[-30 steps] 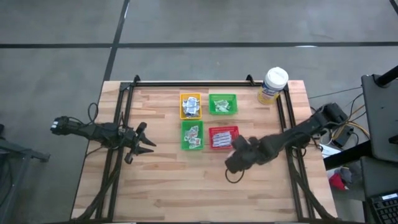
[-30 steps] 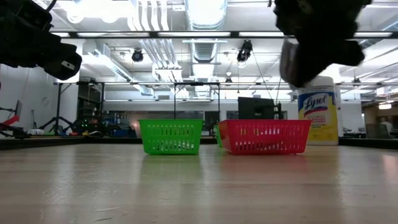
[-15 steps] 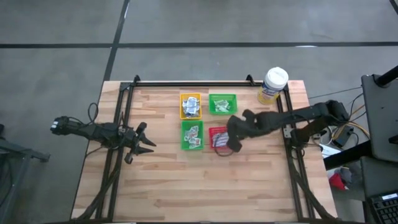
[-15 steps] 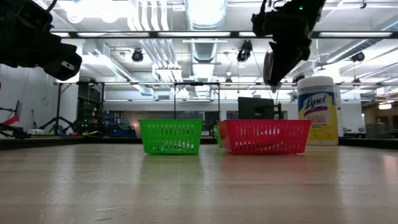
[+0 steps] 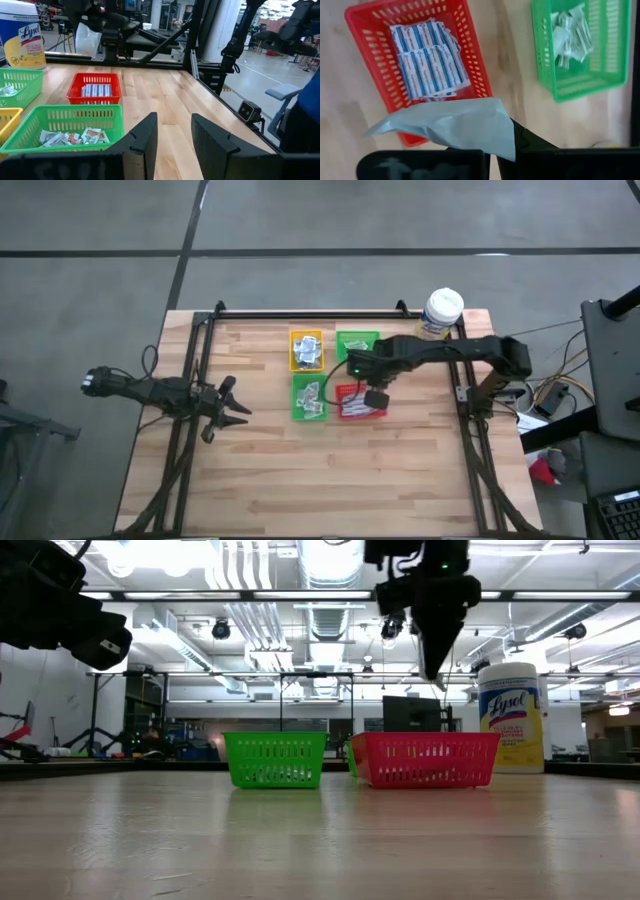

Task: Pick & Place First Aid Supplies
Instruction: Put the blue bandage pack into the red bin

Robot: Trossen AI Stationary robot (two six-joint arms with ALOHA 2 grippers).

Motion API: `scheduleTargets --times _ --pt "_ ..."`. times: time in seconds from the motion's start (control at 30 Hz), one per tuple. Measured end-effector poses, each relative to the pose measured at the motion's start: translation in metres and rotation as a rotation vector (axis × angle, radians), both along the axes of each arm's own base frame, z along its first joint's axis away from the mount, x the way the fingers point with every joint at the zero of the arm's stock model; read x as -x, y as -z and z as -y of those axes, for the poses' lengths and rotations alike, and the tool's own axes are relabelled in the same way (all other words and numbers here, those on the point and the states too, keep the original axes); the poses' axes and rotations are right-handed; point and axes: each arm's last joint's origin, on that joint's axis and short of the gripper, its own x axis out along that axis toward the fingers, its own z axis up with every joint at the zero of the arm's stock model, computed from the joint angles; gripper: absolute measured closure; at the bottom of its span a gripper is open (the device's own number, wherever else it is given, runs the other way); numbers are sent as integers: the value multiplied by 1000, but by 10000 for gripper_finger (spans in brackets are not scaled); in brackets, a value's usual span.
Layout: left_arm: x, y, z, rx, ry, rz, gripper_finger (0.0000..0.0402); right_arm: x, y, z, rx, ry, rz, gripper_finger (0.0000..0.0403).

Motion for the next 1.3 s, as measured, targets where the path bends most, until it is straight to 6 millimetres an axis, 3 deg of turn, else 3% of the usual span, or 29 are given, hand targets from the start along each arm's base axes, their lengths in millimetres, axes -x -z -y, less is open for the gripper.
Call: scheduleTargets --times 0.33,0.97,1.3 --pt "0 0 0 2 0 0 287 -34 17 8 -69 -173 -151 394" --pt "0 0 0 14 -1 -4 287 -53 75 25 -217 -202 -290 394" --pt "0 0 0 17 -2 -5 287 -51 67 22 -295 -212 -248 394"
